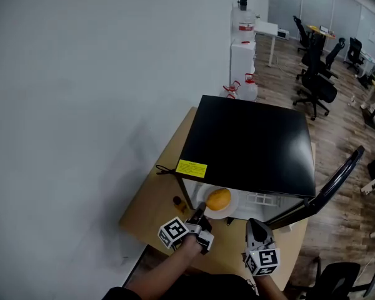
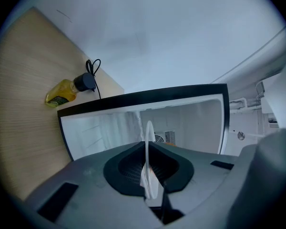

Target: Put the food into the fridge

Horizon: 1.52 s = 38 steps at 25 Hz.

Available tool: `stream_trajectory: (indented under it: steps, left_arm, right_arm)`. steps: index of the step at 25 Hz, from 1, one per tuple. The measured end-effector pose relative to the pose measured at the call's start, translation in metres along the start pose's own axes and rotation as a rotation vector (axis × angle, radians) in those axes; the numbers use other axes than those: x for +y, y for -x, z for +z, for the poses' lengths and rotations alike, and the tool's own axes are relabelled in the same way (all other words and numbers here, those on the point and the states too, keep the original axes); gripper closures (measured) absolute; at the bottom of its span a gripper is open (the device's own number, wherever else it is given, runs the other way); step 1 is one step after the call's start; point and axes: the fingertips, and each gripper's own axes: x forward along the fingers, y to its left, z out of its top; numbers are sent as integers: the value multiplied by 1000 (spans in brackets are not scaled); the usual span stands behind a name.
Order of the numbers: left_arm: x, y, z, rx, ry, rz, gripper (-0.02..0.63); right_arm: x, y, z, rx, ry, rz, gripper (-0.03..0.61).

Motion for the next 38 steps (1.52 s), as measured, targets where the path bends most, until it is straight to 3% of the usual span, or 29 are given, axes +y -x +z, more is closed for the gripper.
stream_trajectory:
  steps: [26, 33, 38]
  left_arm:
    - [3, -59, 18, -104, -28, 62, 591]
    - [1, -60, 28, -166, -12, 106, 590]
    - [1, -61, 31, -185, -33, 194, 591]
  right_arm:
    - [-7, -2, 6, -3, 3, 9, 518]
    - [-3, -2, 2, 5, -1, 12, 518]
    - [-4, 4, 4, 7, 6, 7, 518]
